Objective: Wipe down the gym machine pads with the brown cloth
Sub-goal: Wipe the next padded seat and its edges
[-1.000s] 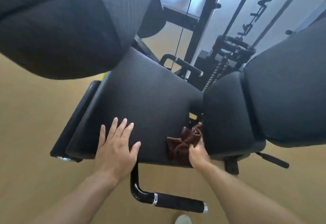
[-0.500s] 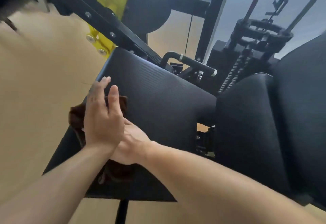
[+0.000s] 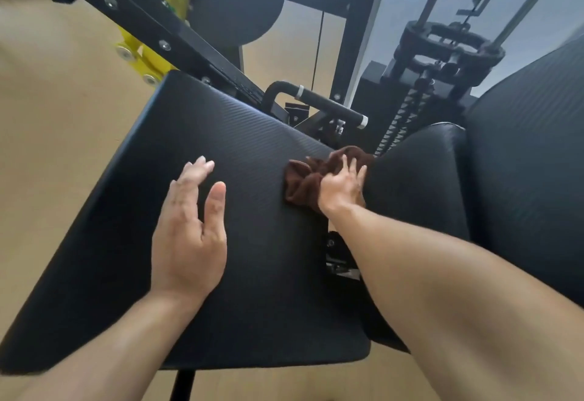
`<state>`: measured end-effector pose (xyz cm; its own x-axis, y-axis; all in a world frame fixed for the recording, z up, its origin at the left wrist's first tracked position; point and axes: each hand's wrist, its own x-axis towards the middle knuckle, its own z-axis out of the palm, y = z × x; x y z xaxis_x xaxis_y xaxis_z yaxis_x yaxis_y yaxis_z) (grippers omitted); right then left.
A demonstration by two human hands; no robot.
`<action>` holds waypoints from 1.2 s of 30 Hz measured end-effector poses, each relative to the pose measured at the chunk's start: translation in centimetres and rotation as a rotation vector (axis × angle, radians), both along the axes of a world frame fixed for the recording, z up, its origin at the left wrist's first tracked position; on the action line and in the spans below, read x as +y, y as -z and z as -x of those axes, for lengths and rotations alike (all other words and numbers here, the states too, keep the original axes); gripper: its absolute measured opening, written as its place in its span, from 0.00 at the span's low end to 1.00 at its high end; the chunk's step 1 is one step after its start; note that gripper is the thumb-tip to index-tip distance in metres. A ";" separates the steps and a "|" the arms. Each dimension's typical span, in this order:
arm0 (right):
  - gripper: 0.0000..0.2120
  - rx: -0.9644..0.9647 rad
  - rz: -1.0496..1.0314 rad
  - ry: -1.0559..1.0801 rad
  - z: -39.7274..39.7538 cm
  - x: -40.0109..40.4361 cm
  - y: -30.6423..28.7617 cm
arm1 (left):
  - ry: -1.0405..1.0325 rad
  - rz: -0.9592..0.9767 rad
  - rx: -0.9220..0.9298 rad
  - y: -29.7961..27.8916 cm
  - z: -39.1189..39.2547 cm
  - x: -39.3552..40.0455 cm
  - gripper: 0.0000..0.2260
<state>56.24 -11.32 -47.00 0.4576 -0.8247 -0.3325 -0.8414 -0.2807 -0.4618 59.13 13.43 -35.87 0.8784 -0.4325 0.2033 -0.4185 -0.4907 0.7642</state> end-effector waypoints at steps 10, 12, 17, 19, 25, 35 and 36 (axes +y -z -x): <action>0.30 -0.016 -0.157 0.150 5.9 7.3 -3.2 | 0.105 -0.128 0.167 -1.0 5.2 10.5 0.25; 0.26 -0.031 -0.196 0.257 7.6 10.3 -3.1 | 0.100 -0.220 0.108 -1.4 4.8 13.3 0.24; 0.25 -0.245 -0.189 0.286 13.0 17.9 -3.6 | -0.167 -0.351 0.084 -1.7 0.8 19.4 0.23; 0.27 -0.372 -0.182 0.214 13.6 21.6 -4.3 | -0.264 -0.369 0.283 -1.2 0.1 21.1 0.24; 0.32 -0.554 -0.237 -0.406 9.4 33.9 -7.4 | -0.196 -0.253 0.429 -0.6 3.0 24.6 0.23; 0.27 -0.222 0.091 -0.982 -2.9 38.7 -11.2 | -0.373 -0.093 0.518 -1.1 2.2 27.1 0.20; 0.26 -0.185 0.110 -0.975 -3.5 38.5 -11.4 | -0.330 -0.098 0.523 -0.9 2.5 27.7 0.19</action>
<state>59.70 27.16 -35.62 0.9879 -0.0825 -0.1315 -0.1373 -0.8595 -0.4923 56.66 41.13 -34.93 0.9414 -0.1165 -0.3166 0.1842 -0.6087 0.7717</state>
